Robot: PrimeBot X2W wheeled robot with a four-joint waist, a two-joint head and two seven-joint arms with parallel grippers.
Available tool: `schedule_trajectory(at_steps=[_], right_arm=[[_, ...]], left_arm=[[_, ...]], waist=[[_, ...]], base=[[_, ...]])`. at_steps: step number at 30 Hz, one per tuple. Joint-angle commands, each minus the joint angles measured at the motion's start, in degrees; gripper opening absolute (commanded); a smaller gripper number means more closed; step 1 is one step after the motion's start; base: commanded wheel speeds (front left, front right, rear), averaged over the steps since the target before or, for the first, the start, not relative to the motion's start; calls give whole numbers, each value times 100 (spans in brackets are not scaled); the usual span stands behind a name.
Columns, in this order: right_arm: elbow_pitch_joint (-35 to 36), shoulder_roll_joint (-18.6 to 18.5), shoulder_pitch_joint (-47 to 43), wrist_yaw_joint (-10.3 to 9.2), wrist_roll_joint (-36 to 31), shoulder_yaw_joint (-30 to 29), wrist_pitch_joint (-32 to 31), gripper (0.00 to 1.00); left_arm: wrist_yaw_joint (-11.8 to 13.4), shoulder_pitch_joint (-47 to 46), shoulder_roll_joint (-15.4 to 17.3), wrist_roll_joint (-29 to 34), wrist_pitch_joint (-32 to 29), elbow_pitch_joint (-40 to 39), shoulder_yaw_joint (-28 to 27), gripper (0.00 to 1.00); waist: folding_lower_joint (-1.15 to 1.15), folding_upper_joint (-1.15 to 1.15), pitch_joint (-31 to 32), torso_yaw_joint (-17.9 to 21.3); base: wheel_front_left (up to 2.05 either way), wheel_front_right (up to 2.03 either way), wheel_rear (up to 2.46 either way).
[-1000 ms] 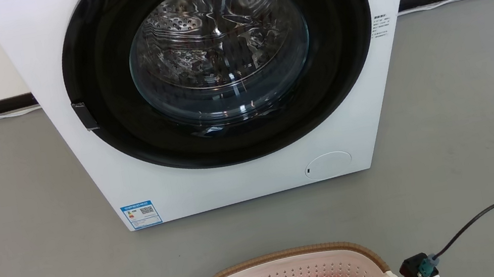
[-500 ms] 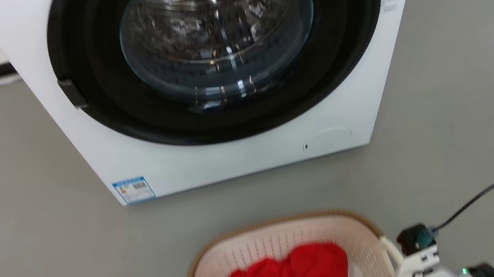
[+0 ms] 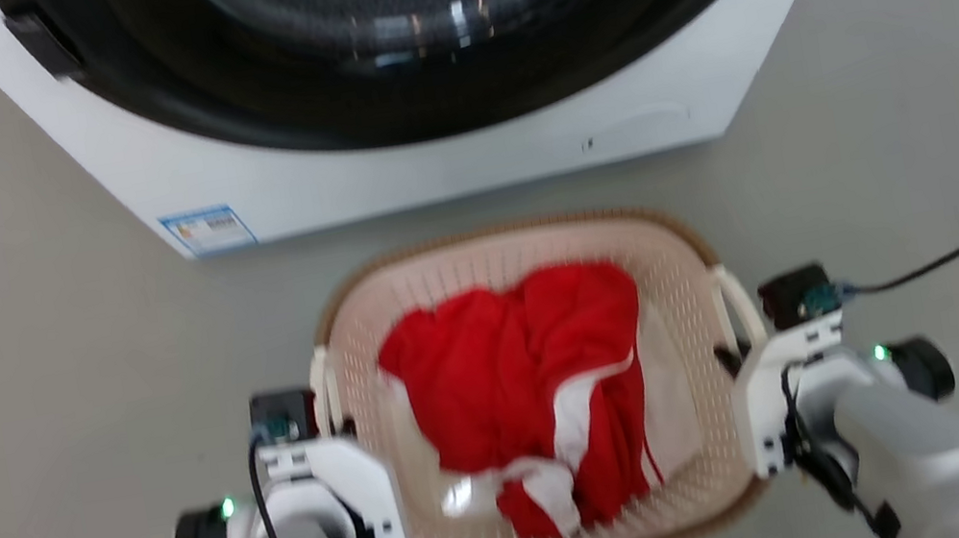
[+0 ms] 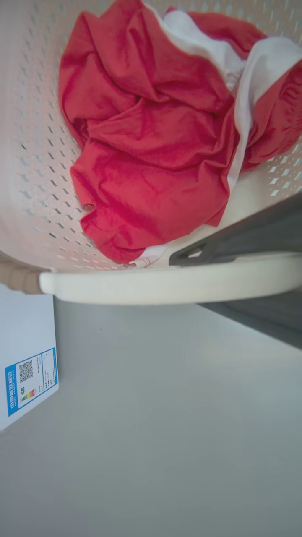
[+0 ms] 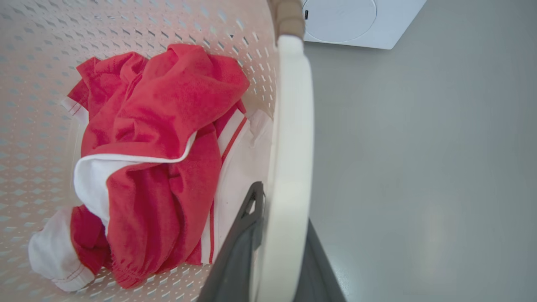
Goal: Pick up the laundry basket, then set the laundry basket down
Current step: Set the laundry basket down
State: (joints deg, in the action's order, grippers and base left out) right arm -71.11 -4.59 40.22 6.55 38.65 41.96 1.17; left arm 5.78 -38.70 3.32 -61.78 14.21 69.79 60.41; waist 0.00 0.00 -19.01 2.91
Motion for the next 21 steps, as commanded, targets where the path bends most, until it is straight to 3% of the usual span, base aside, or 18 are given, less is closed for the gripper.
schedule_trajectory(at_steps=[1,21], right_arm=[[103,171,218,94,-133,67,230,0],[-178,171,1469,94,-455,-211,1039,0]], left_arm=[[0,-406,-24,118,74,-120,-180,0],[197,-1299,276,1327,78,-950,-1358,0]], waist=[[0,0,-557,-39],[0,0,-2191,-111]], base=[[0,0,0],[0,0,0]])
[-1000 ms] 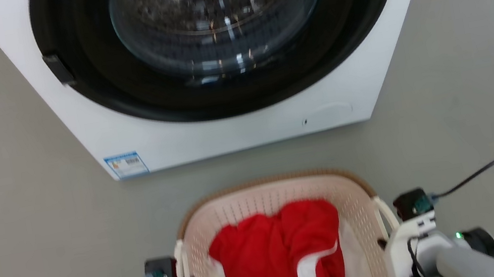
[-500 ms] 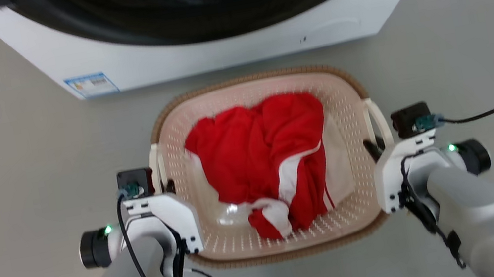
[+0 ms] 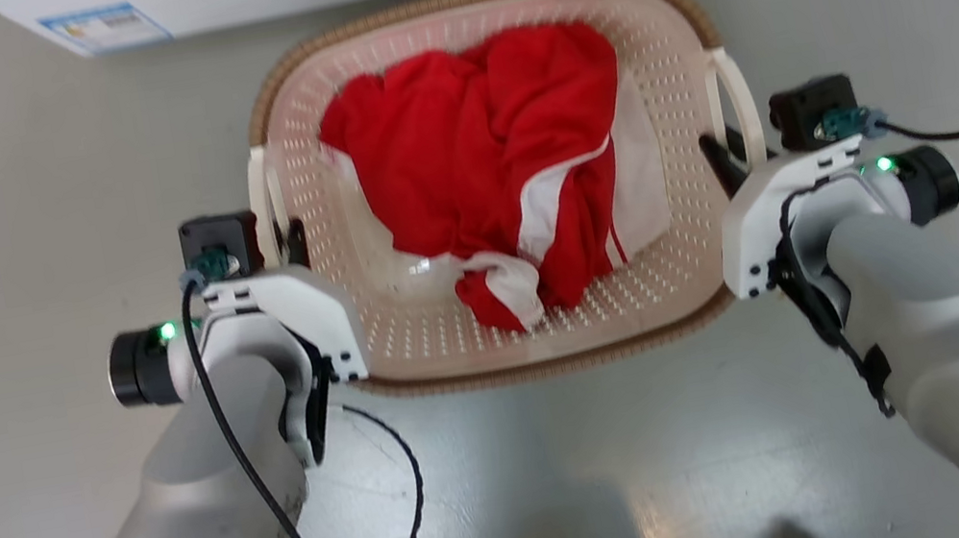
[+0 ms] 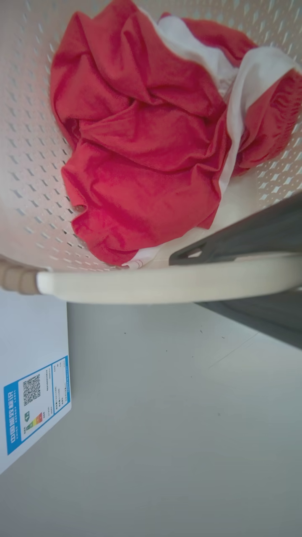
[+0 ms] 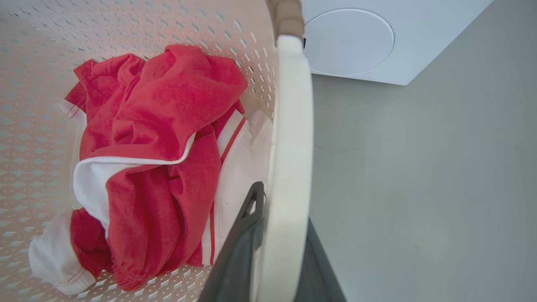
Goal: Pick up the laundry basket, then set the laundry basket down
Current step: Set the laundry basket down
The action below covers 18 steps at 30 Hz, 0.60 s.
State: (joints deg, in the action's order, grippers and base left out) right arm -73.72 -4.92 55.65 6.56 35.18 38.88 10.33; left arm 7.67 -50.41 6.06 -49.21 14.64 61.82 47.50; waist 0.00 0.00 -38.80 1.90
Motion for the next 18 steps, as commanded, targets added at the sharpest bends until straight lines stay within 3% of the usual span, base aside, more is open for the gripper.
schedule_trajectory(at_steps=[1,18], right_arm=[[74,204,-17,92,-125,76,153,0],[-20,201,559,92,-547,-470,370,0]], left_arm=[[11,-172,8,137,35,-176,-122,0],[-133,-740,28,913,36,-197,-849,0]], waist=[[0,0,-303,-15],[0,0,-1309,-26]], base=[[0,0,0],[0,0,0]])
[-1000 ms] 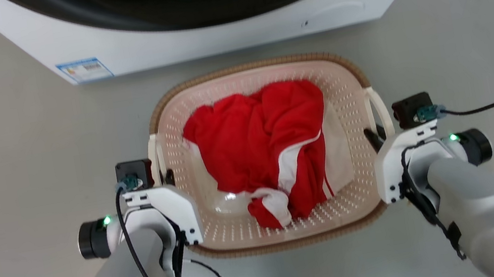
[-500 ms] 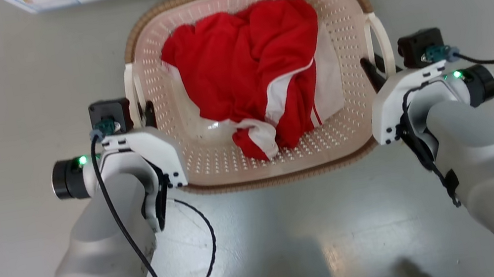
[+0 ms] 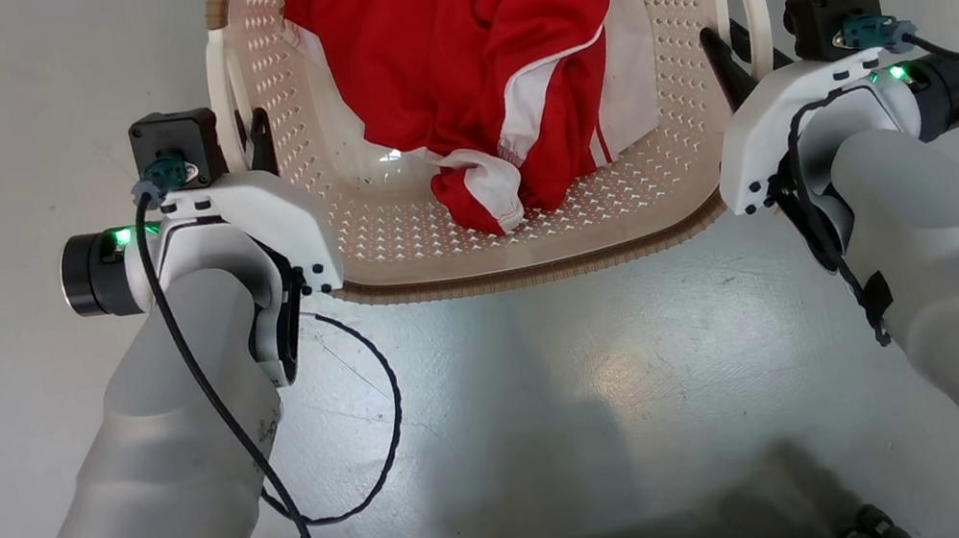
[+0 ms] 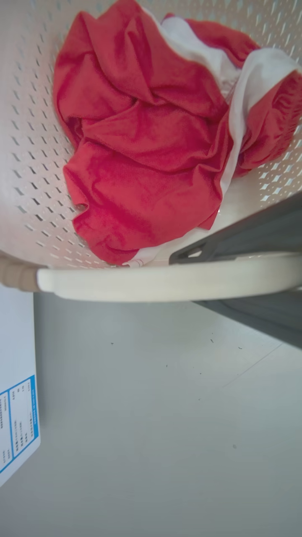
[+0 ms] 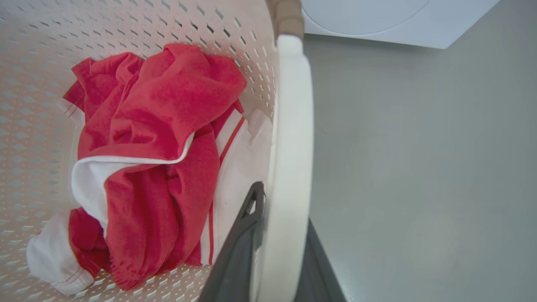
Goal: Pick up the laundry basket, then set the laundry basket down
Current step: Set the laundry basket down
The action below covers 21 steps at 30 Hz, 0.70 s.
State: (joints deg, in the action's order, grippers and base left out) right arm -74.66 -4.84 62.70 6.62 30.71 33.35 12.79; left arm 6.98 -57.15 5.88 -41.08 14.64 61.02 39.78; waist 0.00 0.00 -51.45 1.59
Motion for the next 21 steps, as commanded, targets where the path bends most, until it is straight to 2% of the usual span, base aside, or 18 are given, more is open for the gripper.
schedule_trajectory(at_steps=[1,13,21], right_arm=[[73,192,-157,87,-131,31,125,0],[71,193,-285,87,-508,-444,51,0],[71,195,-299,87,-547,-525,42,0]], left_arm=[[-73,-77,43,135,36,-110,-113,0],[-266,-185,-52,405,36,258,-277,0],[-326,-238,-136,487,36,403,-320,0]], waist=[[0,0,-63,9],[0,0,-197,39],[0,0,-233,16]], base=[[0,0,0],[0,0,0],[0,0,0]])
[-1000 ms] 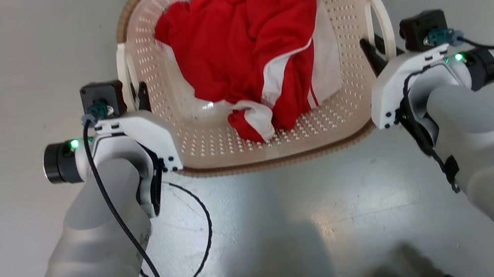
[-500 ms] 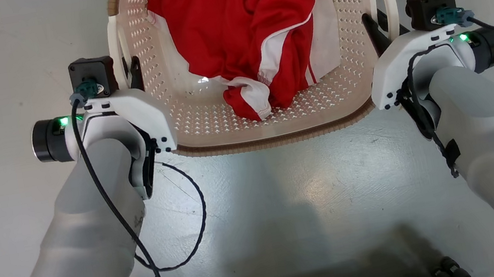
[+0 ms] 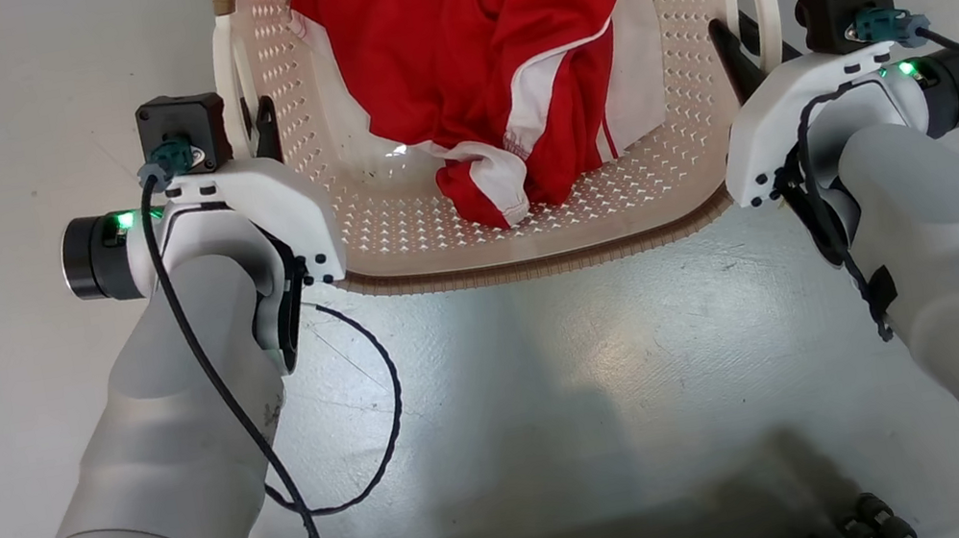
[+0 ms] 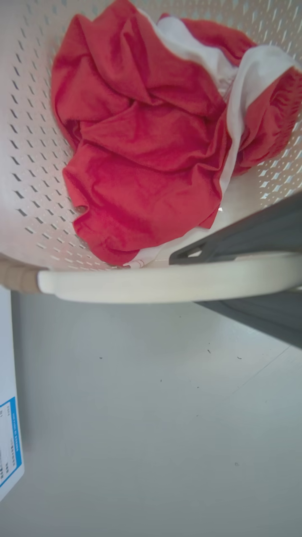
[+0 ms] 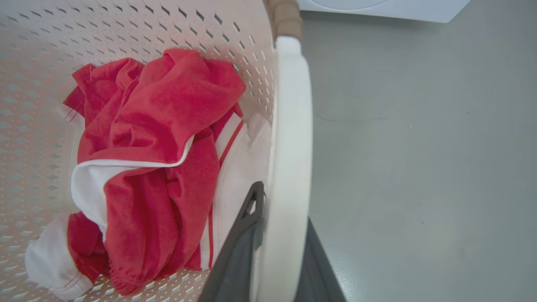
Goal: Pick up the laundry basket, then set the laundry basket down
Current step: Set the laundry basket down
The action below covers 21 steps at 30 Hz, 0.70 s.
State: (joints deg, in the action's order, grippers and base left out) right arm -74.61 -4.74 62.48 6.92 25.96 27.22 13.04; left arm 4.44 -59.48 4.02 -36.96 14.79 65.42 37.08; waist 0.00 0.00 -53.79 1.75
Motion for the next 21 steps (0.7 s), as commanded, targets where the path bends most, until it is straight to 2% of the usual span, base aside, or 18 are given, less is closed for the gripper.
schedule_trajectory(at_steps=[1,7,8,9,10,11,21], right_arm=[[66,185,-280,57,-71,83,14,0],[66,186,-290,57,-69,5,-23,0],[66,186,-287,57,-75,-41,-17,30],[66,186,-279,57,-99,-91,-1,88],[66,186,-271,57,-137,-158,15,100],[66,186,-256,57,-239,-301,60,100],[75,186,-219,57,-825,-933,191,100]], left_arm=[[-80,-9,44,88,20,-20,-57,0],[-101,-27,10,107,20,109,-126,0],[-75,-31,3,74,20,137,-174,0],[-45,-37,-3,57,20,155,-209,38],[-41,-35,-9,55,20,185,-219,95],[-35,-43,-22,44,20,223,-242,100],[-13,-26,-90,-42,20,330,-304,100]], waist=[[0,0,-2,-1],[0,0,-21,2],[0,0,-24,6],[0,0,-27,10],[0,0,-29,17],[0,0,-25,16],[0,0,96,5]], base=[[0,0,0],[0,0,0],[0,0,0],[0,0,0],[0,0,0],[0,0,0],[0,0,0]])
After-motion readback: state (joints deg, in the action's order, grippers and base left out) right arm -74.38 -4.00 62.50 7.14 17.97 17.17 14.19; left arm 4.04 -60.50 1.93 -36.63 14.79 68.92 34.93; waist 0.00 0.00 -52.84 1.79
